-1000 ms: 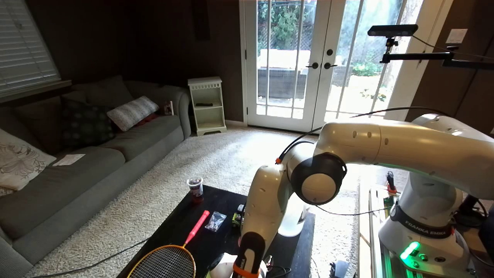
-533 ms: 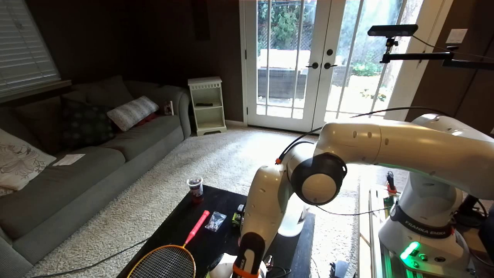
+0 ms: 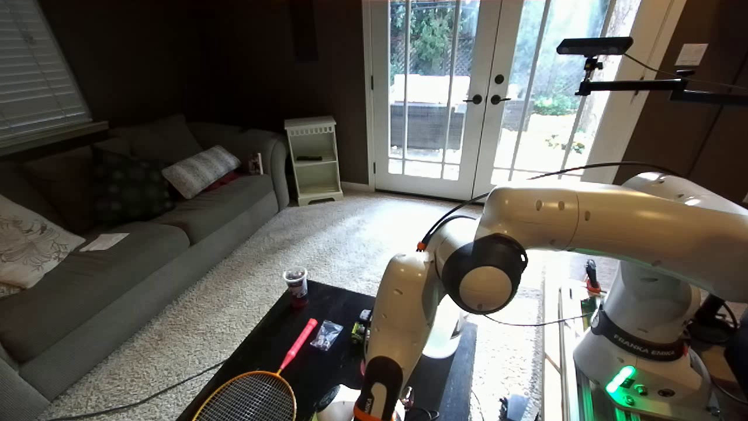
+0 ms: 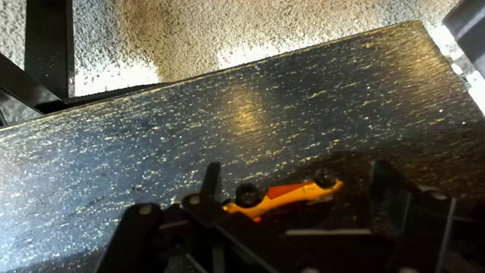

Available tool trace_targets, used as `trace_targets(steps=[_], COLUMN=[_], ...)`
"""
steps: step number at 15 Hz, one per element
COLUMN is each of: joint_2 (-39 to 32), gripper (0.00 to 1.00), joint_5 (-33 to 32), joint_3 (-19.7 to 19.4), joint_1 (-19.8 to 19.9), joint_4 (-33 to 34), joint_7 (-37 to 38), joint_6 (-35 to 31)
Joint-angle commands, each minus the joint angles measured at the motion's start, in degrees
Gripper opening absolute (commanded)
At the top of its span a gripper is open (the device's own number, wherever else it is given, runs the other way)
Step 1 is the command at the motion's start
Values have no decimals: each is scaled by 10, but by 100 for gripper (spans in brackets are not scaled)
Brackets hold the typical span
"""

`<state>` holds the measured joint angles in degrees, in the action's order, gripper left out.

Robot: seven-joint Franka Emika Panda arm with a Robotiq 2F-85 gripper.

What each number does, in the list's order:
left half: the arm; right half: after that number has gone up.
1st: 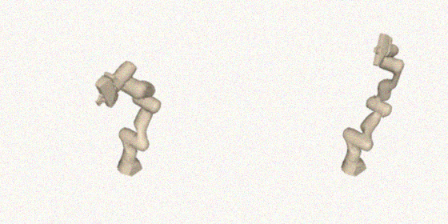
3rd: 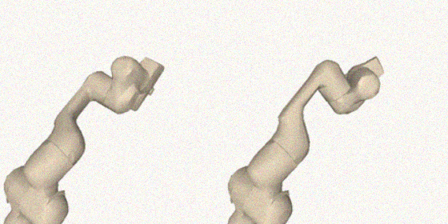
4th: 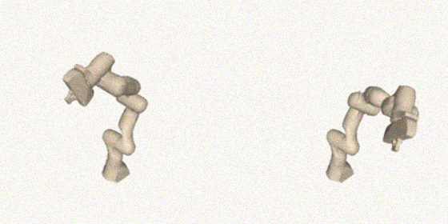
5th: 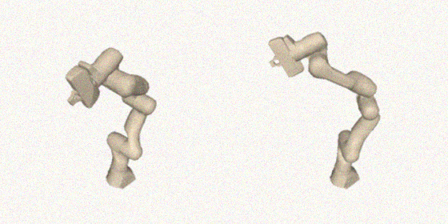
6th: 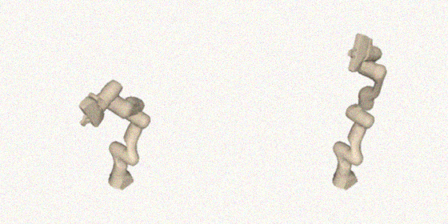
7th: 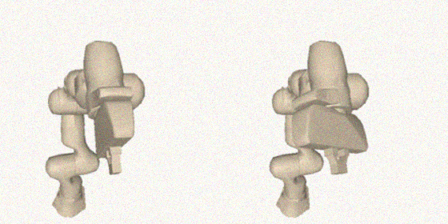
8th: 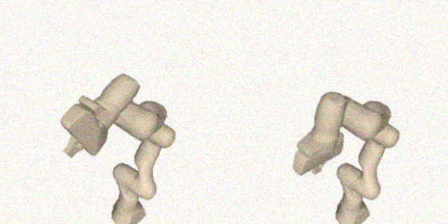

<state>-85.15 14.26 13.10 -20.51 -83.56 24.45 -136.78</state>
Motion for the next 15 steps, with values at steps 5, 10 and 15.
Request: trace_targets(steps=[5,10,15], joint_2=[0,0,0], gripper=[100,100,100], joint_5=[4,-3,-17], joint_3=[-9,-8,-15], joint_1=[-13,-14,-24], joint_4=[-2,2,5], joint_7=[-18,-47,-70], joint_6=[-20,-20,-14])
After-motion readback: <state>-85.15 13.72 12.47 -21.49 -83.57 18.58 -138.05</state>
